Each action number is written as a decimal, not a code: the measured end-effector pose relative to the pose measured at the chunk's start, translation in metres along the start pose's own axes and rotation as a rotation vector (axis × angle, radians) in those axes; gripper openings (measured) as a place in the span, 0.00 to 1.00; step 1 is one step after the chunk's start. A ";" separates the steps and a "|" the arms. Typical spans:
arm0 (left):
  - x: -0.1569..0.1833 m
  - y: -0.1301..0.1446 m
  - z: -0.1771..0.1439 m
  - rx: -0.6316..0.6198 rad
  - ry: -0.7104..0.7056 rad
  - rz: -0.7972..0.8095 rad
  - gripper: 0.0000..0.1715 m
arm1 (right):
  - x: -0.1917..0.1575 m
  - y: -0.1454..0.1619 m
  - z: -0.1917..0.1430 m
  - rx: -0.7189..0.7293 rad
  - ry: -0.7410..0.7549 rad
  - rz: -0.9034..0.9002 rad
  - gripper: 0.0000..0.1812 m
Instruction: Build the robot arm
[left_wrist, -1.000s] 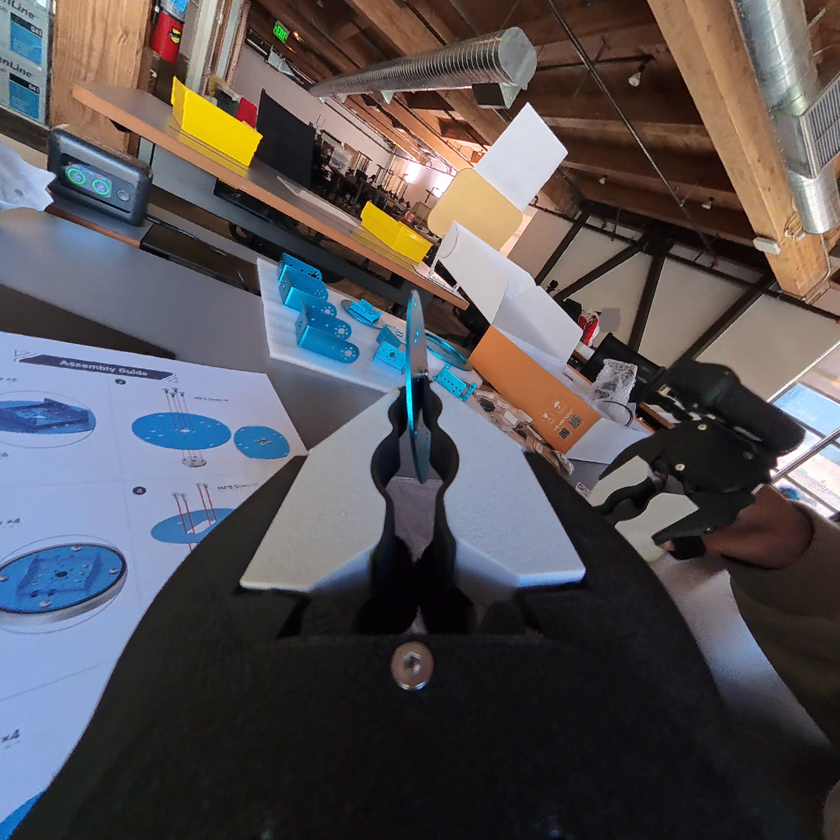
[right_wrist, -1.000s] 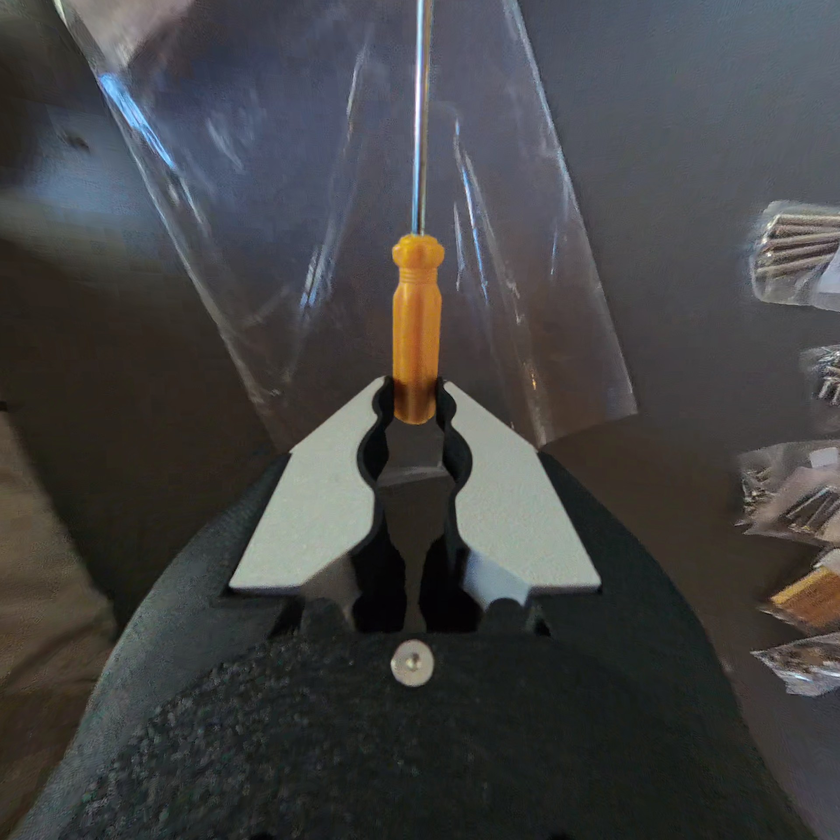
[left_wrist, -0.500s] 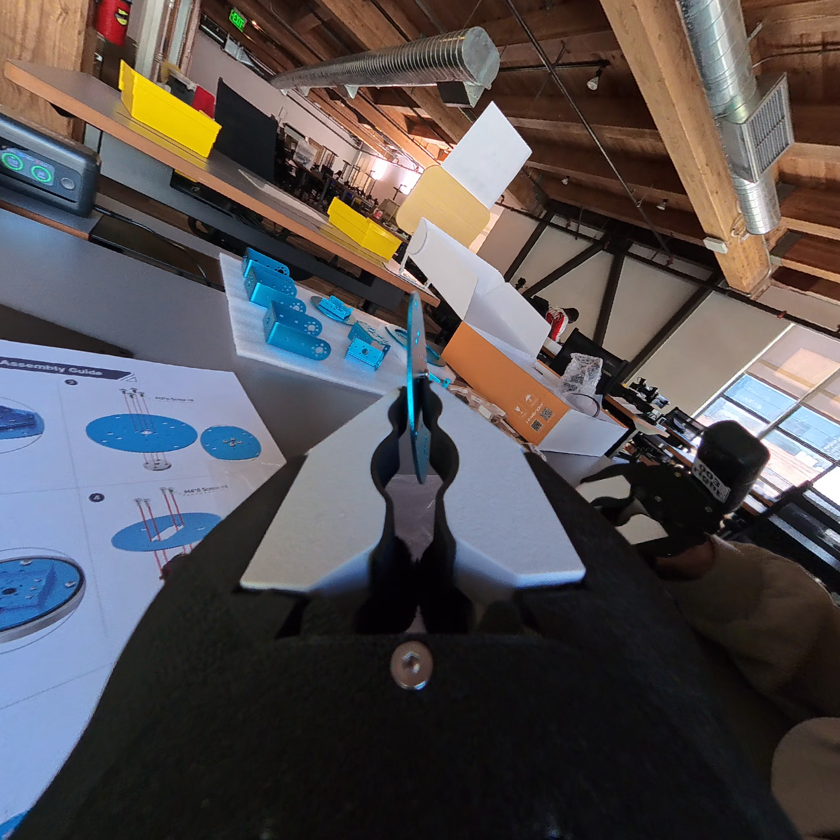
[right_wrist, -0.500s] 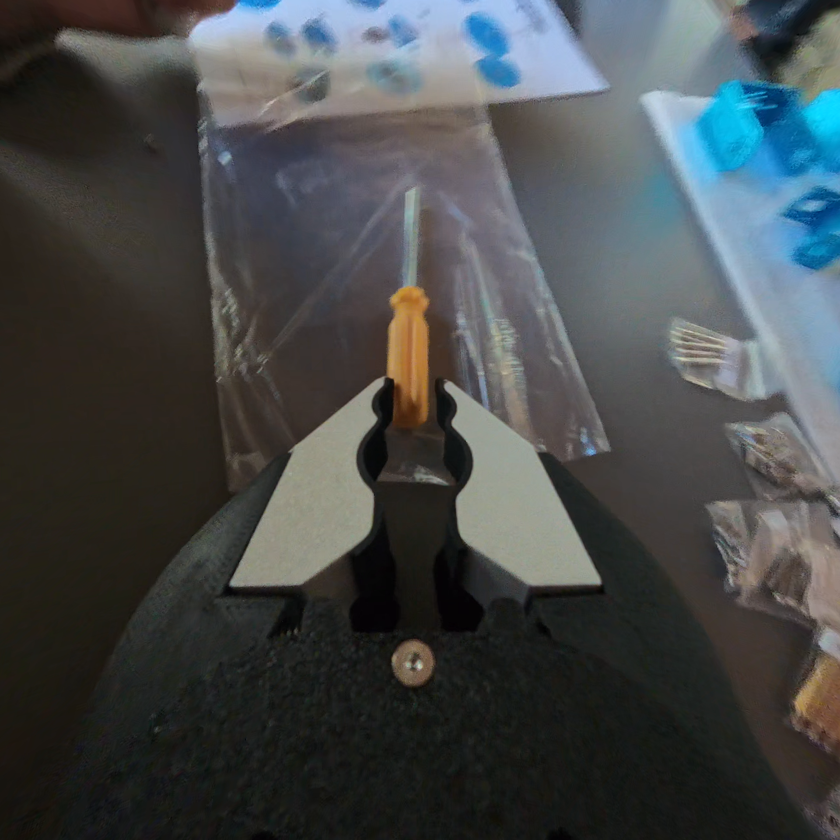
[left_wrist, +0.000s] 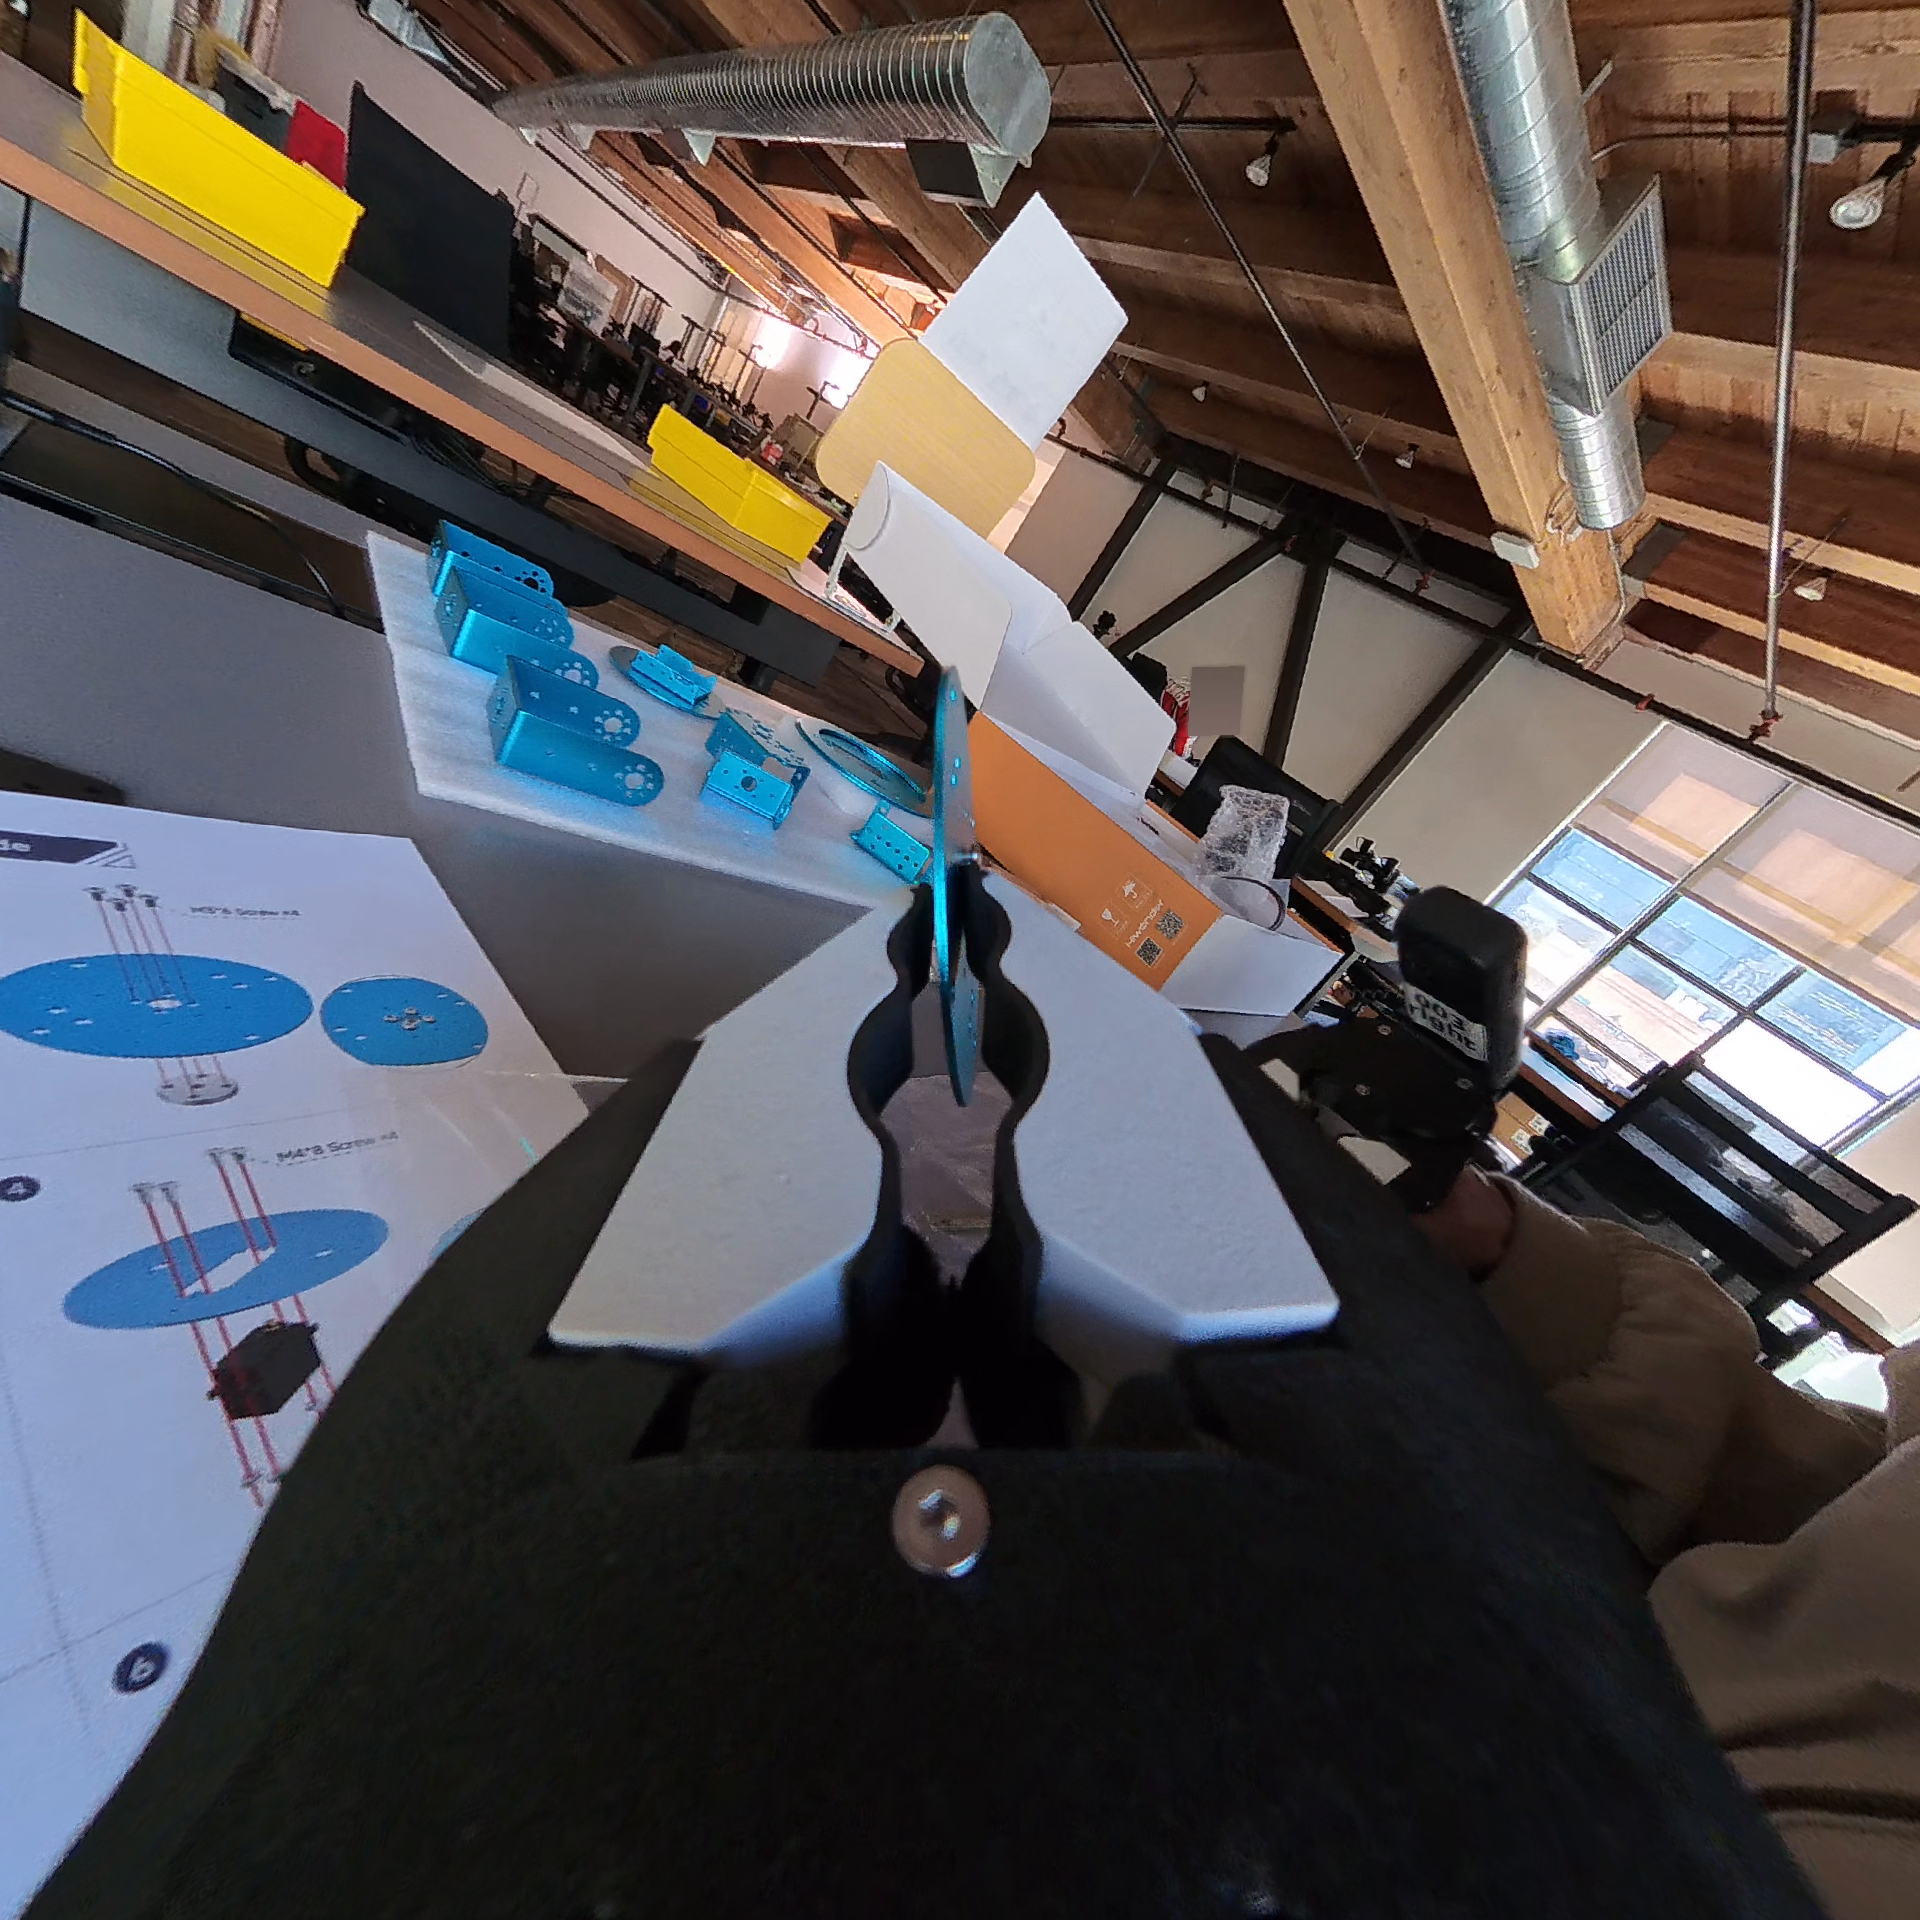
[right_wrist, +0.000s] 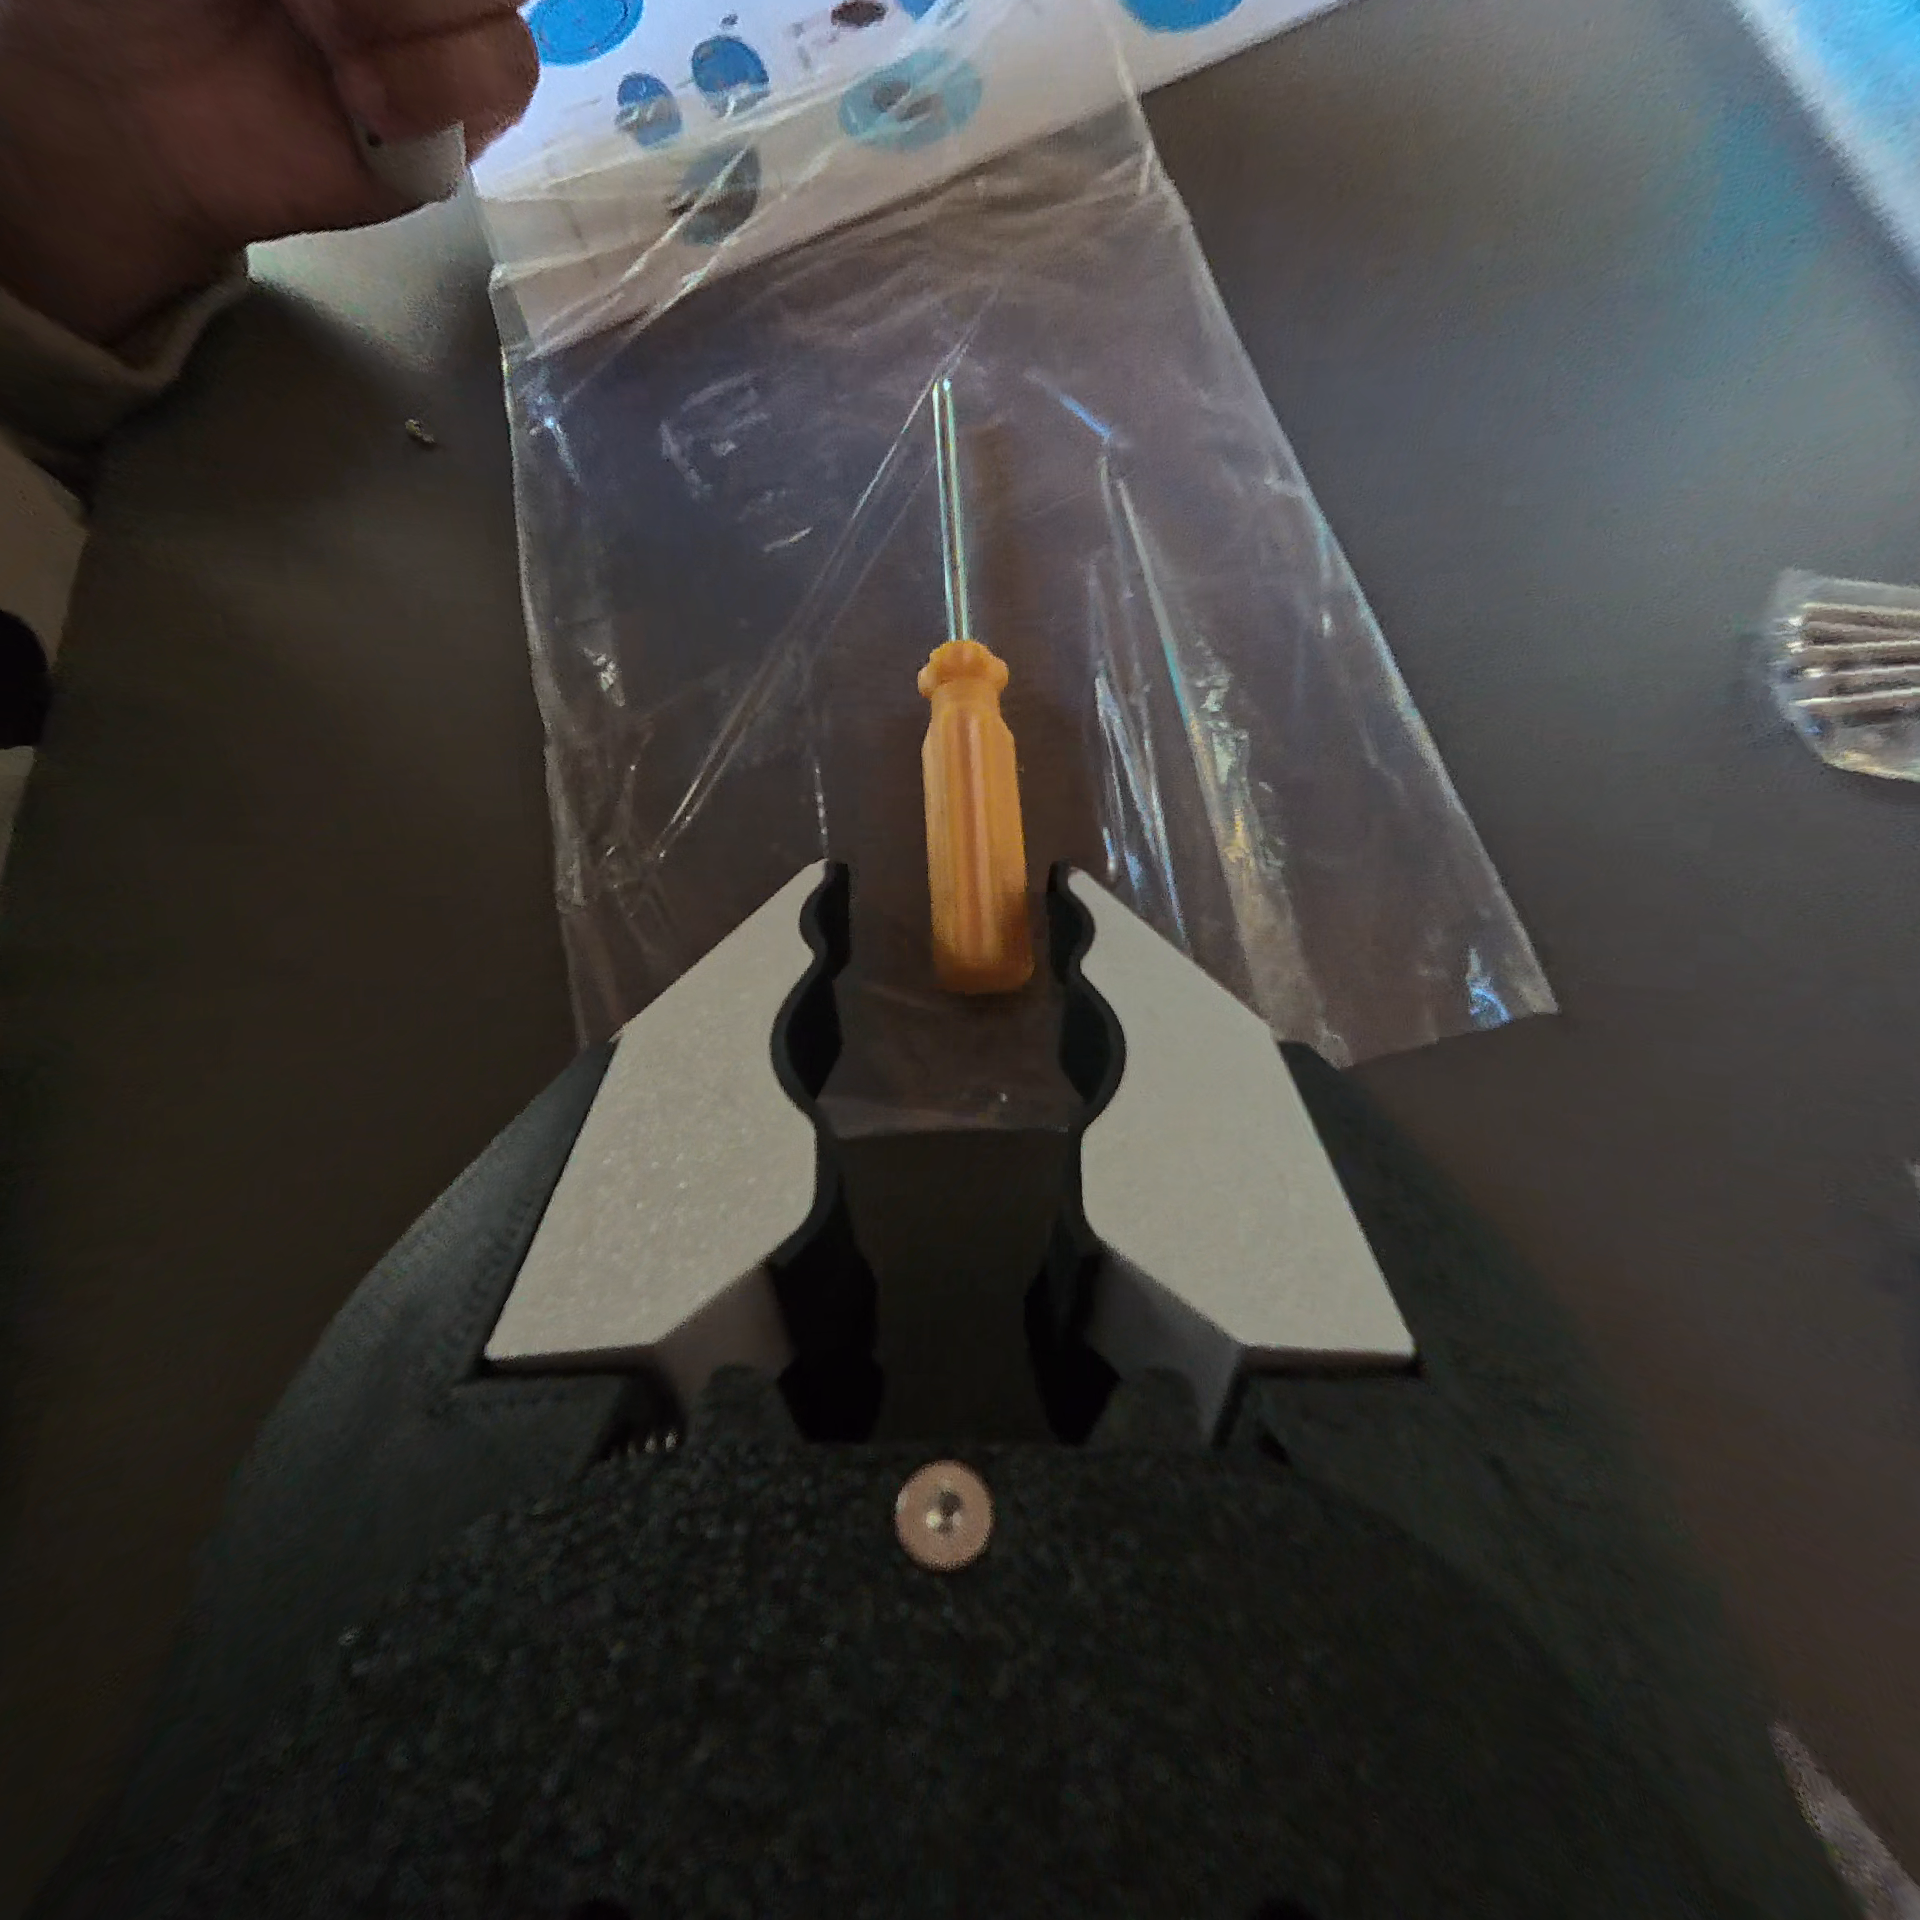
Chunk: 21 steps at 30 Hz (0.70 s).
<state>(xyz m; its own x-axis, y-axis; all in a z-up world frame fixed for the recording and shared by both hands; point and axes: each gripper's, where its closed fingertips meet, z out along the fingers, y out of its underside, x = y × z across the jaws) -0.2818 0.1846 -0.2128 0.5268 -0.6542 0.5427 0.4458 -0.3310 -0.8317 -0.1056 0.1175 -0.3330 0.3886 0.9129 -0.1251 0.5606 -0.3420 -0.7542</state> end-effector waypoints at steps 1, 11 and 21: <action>0.001 0.001 0.001 -0.003 0.003 -0.002 0.03 | 0.000 -0.004 0.004 0.004 -0.007 0.000 0.21; 0.006 0.008 0.007 -0.042 0.028 -0.003 0.03 | 0.010 -0.014 0.018 -0.023 0.112 -0.166 0.10; -0.004 0.024 0.009 -0.140 -0.105 0.140 0.03 | 0.012 -0.021 0.005 -0.085 0.196 -0.188 0.09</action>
<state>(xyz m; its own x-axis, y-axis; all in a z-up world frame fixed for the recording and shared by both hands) -0.2672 0.1856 -0.2337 0.6527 -0.6281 0.4237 0.2618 -0.3378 -0.9041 -0.1161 0.1366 -0.3216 0.4013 0.9044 0.1447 0.6923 -0.1961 -0.6945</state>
